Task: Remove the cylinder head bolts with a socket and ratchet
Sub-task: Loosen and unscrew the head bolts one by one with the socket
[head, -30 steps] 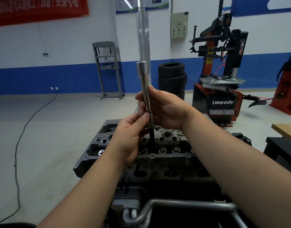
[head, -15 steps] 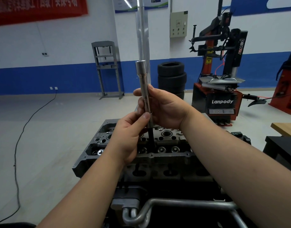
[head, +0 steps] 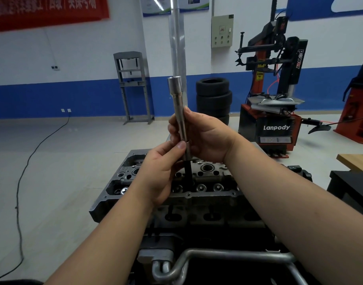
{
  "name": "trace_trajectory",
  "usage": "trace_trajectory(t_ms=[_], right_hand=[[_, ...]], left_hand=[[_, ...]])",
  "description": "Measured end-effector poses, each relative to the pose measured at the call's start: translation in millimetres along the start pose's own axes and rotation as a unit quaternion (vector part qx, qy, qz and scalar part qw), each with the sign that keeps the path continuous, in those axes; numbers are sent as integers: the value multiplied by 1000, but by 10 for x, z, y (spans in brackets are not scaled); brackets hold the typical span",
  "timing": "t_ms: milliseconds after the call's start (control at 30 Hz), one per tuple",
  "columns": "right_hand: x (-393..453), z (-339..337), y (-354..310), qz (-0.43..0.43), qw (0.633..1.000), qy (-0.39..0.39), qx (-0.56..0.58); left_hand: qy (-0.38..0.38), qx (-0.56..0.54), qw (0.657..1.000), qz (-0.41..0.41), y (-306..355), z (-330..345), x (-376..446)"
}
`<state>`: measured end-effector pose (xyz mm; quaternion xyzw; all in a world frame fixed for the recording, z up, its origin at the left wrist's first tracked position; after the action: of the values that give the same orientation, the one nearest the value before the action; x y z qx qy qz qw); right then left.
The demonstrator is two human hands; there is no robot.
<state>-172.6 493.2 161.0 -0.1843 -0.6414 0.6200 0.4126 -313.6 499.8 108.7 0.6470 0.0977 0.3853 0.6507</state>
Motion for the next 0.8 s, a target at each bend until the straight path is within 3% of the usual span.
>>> trace_trajectory(t_ms=[167, 400, 800], right_hand=[[22, 39, 10, -16, 1000, -16, -7], [17, 15, 2, 2, 1000, -13, 1], [45, 5, 20, -22, 999, -27, -5]], left_hand=[[43, 19, 999, 3, -8, 25, 20], [1, -2, 1000, -6, 21, -1, -9], [30, 20, 999, -8, 26, 36, -14]])
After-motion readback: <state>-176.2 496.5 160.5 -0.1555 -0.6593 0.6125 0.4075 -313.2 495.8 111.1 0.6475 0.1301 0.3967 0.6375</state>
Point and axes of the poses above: each hand's wrist, its own x-axis towards the middle knuckle, its own z-axis out of the palm, y = z × x, the point moved 2 cm from there along x, towards the middle knuckle, and after that the axes turned 14 degrees about -y, right-handed, at the moved point
